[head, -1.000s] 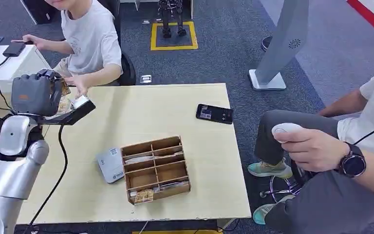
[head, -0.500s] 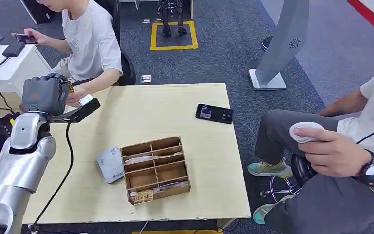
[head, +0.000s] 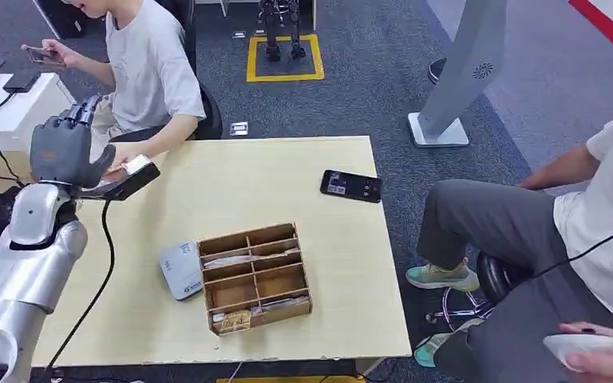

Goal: Pass the card to the sensor for recognition and then transmit it.

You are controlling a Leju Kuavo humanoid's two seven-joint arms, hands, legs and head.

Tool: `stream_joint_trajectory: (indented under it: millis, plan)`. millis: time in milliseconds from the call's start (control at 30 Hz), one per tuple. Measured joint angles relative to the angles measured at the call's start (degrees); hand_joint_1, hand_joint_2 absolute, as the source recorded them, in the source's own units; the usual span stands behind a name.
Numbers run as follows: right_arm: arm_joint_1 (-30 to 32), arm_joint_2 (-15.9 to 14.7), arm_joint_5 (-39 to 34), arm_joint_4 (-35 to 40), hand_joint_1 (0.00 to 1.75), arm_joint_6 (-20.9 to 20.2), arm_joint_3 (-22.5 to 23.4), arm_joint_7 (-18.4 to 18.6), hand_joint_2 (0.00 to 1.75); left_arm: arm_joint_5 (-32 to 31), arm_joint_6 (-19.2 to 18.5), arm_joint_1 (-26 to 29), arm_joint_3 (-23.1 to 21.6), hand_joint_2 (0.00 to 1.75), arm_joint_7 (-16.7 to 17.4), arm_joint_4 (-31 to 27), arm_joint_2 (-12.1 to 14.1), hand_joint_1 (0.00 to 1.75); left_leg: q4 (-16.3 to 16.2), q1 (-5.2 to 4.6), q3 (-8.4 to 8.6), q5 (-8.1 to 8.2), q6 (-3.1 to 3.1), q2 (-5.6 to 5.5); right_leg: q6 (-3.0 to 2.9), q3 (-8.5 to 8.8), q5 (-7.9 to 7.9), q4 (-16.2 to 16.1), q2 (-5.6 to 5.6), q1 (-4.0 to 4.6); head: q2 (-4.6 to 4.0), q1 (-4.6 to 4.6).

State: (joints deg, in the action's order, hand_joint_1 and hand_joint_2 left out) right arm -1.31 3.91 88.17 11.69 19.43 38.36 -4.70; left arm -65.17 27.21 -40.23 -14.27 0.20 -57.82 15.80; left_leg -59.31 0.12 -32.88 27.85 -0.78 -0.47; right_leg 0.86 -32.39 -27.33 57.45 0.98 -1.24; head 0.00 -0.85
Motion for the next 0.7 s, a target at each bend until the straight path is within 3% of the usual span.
stream_joint_trajectory:
  millis: [233, 700]
  plan:
    - [0.36, 0.00, -0.04, -0.15, 0.00, 0.02, 0.00, 0.35, 1.75, 5.20, 2.16, 7.27, 5.46, 1.75, -2.14, -5.81, 3.74, 0.00, 0.04, 0.02, -0.02, 0.00, 0.01, -0.02, -0.02, -0.07, -0.03, 0.00, -0.03, 0.02, 0.00, 0.02]
    - [0.37, 0.00, -0.13, -0.17, 0.00, 0.15, 0.02, 0.28, 1.75, 5.13, 3.30, 12.11, 9.31, 1.75, -2.58, -9.59, 5.00, 0.00, 0.03, -0.02, 0.00, -0.02, 0.00, 0.10, 0.01, -0.02, 0.02, 0.00, 0.08, -0.02, 0.00, 0.02]
